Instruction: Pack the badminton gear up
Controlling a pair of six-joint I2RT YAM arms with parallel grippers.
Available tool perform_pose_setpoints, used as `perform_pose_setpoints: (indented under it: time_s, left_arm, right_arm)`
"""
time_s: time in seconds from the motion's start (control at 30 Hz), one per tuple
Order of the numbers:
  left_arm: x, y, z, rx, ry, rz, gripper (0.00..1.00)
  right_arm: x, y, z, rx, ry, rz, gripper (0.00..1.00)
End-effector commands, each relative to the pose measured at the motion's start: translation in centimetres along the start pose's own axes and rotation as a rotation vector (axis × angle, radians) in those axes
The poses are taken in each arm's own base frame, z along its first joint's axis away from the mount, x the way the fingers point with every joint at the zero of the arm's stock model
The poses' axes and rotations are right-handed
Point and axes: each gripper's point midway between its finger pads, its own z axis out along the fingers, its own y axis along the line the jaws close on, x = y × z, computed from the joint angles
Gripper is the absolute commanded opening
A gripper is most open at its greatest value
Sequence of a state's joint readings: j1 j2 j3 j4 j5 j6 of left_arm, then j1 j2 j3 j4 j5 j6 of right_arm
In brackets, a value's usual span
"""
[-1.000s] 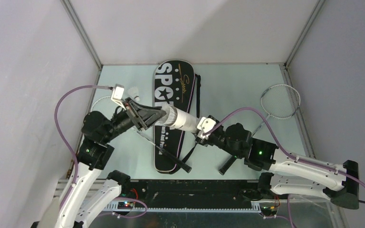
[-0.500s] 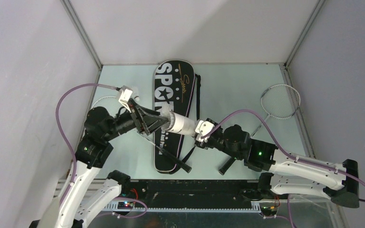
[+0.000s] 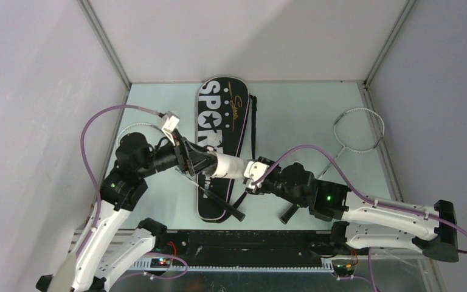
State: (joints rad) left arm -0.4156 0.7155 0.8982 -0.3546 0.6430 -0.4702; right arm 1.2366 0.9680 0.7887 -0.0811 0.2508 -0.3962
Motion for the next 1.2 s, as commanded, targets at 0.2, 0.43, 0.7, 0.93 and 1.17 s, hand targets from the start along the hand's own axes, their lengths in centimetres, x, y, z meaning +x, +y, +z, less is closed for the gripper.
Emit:
perform_pose_setpoints:
  time_s: [0.2, 0.43, 0.7, 0.93, 1.17]
  left_arm:
    - [1.3, 0.0, 0.7, 0.019, 0.054, 0.033, 0.68]
    - [0.5, -1.0, -0.4, 0.015, 0.03, 0.06, 0.8]
    - [-1.7, -2.9, -2.3, 0.009, -0.054, 0.076, 0.85]
    - [-2.8, -3.9, -3.2, 0.016, -0.093, 0.113, 0.85]
    - [-3.5, 1.1, -3.4, -0.264, -0.046, 0.171, 0.83]
  right_arm:
    - [-7.9, -1.9, -0.2, 0.068, -0.255, 0.03, 0.35]
    - [-7.2, -2.4, -0.3, 0.102, -0.224, 0.058, 0.35]
    - [-5.4, -3.5, -1.3, 0.155, -0.151, 0.089, 0.35]
    - [-3.7, -5.2, -2.9, 0.207, -0.118, 0.13, 0.35]
    - [-3.2, -7.3, -5.9, 0.281, -0.119, 0.176, 0.35]
